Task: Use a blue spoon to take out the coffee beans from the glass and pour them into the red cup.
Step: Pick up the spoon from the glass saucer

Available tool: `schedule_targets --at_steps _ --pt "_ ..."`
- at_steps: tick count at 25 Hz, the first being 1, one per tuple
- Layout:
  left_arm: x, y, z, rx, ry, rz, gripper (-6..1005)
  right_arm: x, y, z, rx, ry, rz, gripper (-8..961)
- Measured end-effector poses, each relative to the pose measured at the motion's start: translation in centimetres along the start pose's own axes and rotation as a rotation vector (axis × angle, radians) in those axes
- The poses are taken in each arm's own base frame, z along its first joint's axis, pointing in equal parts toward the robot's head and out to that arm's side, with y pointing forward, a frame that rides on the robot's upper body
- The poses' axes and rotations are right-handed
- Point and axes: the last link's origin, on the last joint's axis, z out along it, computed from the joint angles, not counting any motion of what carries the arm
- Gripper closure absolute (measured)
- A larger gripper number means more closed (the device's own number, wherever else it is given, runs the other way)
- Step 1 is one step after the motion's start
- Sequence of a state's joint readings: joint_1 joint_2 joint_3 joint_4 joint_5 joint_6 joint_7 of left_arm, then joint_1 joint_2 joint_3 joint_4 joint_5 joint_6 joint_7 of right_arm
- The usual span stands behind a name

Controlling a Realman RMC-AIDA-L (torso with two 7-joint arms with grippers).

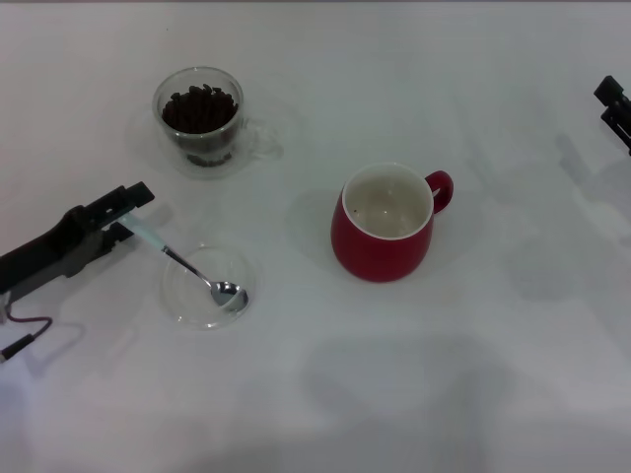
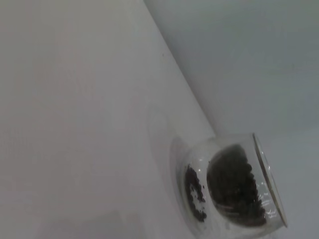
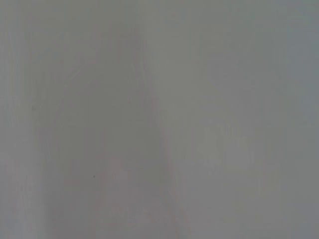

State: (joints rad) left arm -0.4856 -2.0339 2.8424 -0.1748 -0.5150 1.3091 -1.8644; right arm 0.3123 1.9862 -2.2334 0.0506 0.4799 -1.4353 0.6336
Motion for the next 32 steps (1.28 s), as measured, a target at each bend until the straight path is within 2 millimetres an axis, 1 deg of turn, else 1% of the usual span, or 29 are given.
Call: schedule_targets --at_steps 6,11,20,25,31,32 --pt "-0.58 0.10 0.42 -0.004 -0.008 0.018 152 -0.15 -0.01 0.25 -0.005 -0.003 -0.003 247" --pt "-0.77 0.01 0.43 0.000 -0.005 0.036 251 -0.16 -0.03 0.23 -0.003 -0.005 -0.003 247" --pt "-0.75 -0.07 0.33 0.001 0.004 0.070 459 -0.19 -0.17 0.10 0.016 -0.015 0.004 247" --pt "-0.51 0.02 0.23 -0.007 0.024 0.078 703 -0.12 -0.04 0.12 0.016 -0.016 0.008 247" --pt "-0.22 0.08 0.13 -0.012 0.043 0.090 868 -0.08 -0.04 0.09 0.026 -0.021 0.013 247" --pt "-0.17 0.09 0.11 -0.013 0.045 0.090 868 -0.09 -0.05 0.09 0.028 -0.022 0.014 247"
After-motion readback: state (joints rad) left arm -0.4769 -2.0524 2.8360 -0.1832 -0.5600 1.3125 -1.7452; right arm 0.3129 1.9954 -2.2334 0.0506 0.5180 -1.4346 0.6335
